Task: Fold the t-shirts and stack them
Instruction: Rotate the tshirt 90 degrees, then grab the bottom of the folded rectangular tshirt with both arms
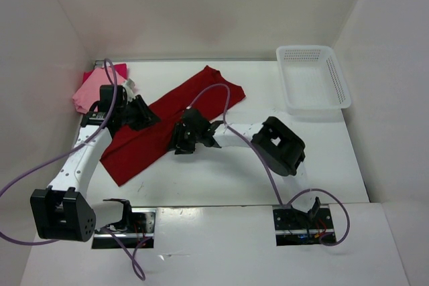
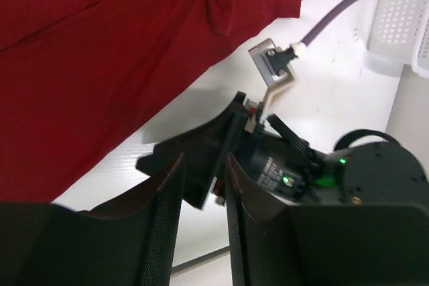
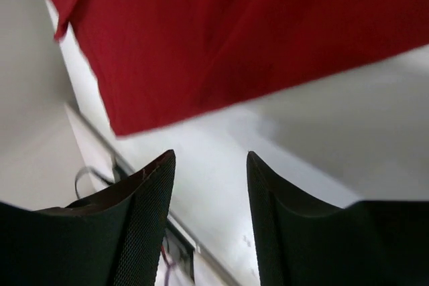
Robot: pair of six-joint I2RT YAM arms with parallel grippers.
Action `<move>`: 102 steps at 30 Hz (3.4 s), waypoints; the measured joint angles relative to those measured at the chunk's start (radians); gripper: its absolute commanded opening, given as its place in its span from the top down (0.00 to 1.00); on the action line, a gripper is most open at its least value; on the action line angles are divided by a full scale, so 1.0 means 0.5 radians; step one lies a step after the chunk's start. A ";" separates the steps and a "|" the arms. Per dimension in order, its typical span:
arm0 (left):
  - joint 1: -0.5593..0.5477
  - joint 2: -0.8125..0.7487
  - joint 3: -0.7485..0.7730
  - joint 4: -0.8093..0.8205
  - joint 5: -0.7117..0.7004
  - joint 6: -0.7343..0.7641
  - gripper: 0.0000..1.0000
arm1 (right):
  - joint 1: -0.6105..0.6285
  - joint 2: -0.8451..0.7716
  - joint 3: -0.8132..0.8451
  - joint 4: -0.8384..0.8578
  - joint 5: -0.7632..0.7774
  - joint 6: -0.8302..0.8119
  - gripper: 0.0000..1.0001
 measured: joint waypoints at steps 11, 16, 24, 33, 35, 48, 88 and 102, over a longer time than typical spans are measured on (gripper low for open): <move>0.000 -0.003 -0.002 0.057 0.037 -0.003 0.63 | -0.021 0.258 0.191 0.050 0.315 0.277 0.95; 0.000 -0.002 -0.004 0.066 0.051 0.005 0.63 | -0.143 0.090 -0.090 0.124 0.242 0.224 0.98; -0.054 0.066 -0.116 0.105 0.057 0.044 0.59 | -0.623 -0.636 -0.796 -0.260 0.128 -0.201 0.48; -0.177 0.081 -0.356 0.108 0.057 0.041 0.49 | -1.174 -0.832 -0.536 -0.494 0.170 -0.549 0.48; -0.205 0.082 -0.398 0.117 0.054 0.031 0.41 | -1.271 -0.723 -0.363 -0.486 0.233 -0.577 0.46; -0.214 0.089 -0.608 0.158 0.025 -0.107 0.39 | -1.349 0.252 0.458 -0.444 0.256 -0.578 0.79; -0.288 0.278 -0.975 0.351 0.201 -0.407 0.51 | -0.669 -1.710 -1.622 -0.469 -0.021 -0.204 0.54; -0.315 -0.036 -1.099 0.142 0.105 -0.578 0.48 | -0.288 -1.612 -1.870 -0.024 -0.037 0.188 0.55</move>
